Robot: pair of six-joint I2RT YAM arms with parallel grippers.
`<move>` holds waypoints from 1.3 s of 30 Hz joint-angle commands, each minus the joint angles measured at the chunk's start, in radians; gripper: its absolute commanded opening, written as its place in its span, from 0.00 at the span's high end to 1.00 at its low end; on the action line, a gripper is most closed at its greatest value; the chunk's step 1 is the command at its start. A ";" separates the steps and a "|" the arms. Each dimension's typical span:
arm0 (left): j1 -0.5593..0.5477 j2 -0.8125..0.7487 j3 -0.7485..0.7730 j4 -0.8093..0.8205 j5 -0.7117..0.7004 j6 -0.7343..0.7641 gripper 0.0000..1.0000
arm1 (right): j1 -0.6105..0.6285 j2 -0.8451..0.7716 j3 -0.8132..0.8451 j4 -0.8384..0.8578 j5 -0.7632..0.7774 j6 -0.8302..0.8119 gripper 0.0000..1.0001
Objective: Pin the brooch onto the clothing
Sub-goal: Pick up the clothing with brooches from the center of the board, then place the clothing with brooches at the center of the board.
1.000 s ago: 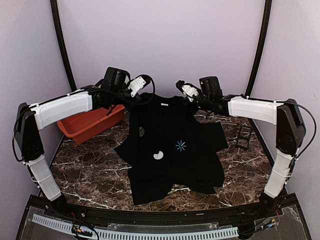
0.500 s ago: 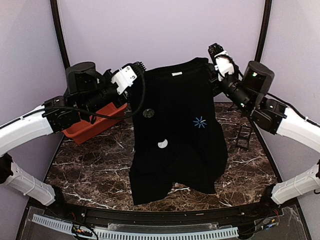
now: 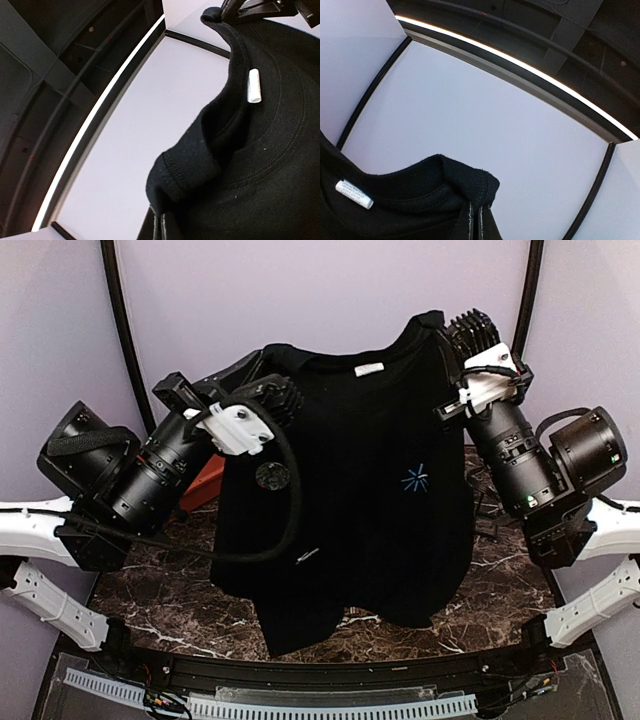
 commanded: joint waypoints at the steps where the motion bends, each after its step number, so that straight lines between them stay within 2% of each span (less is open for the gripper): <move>1: -0.024 0.100 0.054 0.431 -0.065 0.419 0.99 | 0.018 0.121 0.045 0.620 0.084 -0.521 1.00; 3: -0.017 0.086 0.073 0.409 -0.070 0.350 0.99 | -0.024 0.172 0.064 0.745 0.092 -0.600 1.00; 4: 0.002 0.073 0.072 0.349 -0.073 0.309 0.99 | -0.065 0.184 0.072 0.754 0.117 -0.594 1.00; 6: 0.060 0.021 0.056 0.219 -0.085 0.156 0.99 | -0.156 0.174 0.061 0.669 0.163 -0.495 1.00; 7: 0.087 -0.017 0.047 0.175 -0.082 0.045 0.99 | -0.199 0.154 0.041 0.586 0.175 -0.407 1.00; 8: 0.145 -0.032 0.023 0.090 -0.079 -0.004 0.99 | -0.238 0.126 0.024 0.464 0.183 -0.299 1.00; 10: 0.243 -0.070 -0.011 -0.026 -0.064 -0.159 0.99 | -0.338 0.066 0.005 0.177 0.178 0.026 1.00; 13: 0.380 -0.086 -0.047 -0.175 -0.002 -0.373 0.99 | -0.498 0.028 0.007 -0.212 0.109 0.384 1.00; 17: 0.625 -0.031 -0.080 -0.370 0.126 -0.600 0.99 | -0.685 0.078 0.023 -0.503 -0.043 0.638 1.00; 20: 0.735 0.065 -0.082 -0.437 0.214 -0.745 0.99 | -0.785 0.154 0.029 -0.609 -0.143 0.764 1.00; 23: 0.822 0.161 -0.096 -0.437 0.275 -0.802 0.99 | -0.867 0.249 0.032 -0.669 -0.221 0.853 1.00; 28: 0.877 0.380 -0.081 -0.348 0.299 -0.821 0.99 | -0.944 0.436 0.054 -0.669 -0.256 0.932 1.00; 34: 0.885 0.642 0.091 -0.307 0.338 -0.784 0.99 | -0.963 0.593 0.131 -0.645 -0.328 0.968 1.00; 39: 0.885 0.847 0.241 -0.276 0.319 -0.743 0.99 | -0.962 0.769 0.285 -0.658 -0.282 0.932 1.00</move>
